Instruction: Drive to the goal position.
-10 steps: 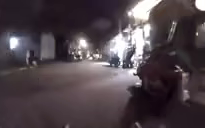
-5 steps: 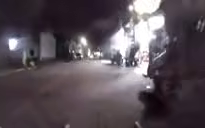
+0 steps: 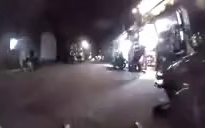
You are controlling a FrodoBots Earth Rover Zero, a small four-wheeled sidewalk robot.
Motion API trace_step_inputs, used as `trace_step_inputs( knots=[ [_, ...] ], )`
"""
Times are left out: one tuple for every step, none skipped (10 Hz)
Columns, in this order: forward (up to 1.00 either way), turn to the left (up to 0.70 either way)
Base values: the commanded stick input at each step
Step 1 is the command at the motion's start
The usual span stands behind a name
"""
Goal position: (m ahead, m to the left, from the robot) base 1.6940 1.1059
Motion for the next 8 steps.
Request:
trace_step_inputs(
  knots=[
    [1.00,0.00],
    [1.00,0.00],
    [1.00,0.00],
    [1.00,0.00],
    [1.00,-0.02],
    [1.00,-0.14],
    [1.00,-0.24],
    [1.00,-0.31]
  ],
)
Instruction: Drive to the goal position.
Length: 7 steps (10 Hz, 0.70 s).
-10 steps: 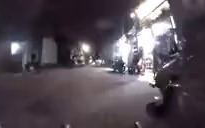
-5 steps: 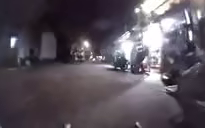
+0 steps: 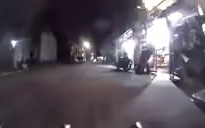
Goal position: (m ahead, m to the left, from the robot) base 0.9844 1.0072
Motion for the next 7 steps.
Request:
trace_step_inputs(
  knots=[
    [1.00,-0.39],
    [1.00,-0.15],
    [1.00,0.00],
    [1.00,0.00],
    [1.00,0.00],
    [1.00,0.00],
    [1.00,-0.14]
  ],
)
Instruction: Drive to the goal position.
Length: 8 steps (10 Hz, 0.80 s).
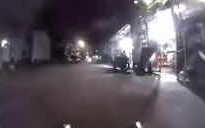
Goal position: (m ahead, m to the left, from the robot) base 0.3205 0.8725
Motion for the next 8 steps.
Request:
trace_step_inputs(
  knots=[
    [1.00,-0.39],
    [1.00,-0.40],
    [1.00,-0.40],
    [1.00,-0.40],
    [1.00,-0.32],
    [1.00,-0.11],
    [1.00,0.00],
    [1.00,0.00]
  ],
)
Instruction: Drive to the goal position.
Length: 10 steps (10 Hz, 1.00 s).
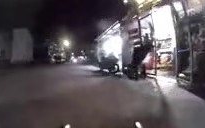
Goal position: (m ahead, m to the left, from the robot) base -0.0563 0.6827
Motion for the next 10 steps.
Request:
trace_step_inputs(
  knots=[
    [1.00,0.00],
    [1.00,-0.02],
    [1.00,-0.03],
    [1.00,-0.05],
    [1.00,-0.07],
    [1.00,-0.07],
    [1.00,0.00],
    [1.00,0.00],
    [1.00,0.00],
    [1.00,0.00]
  ],
)
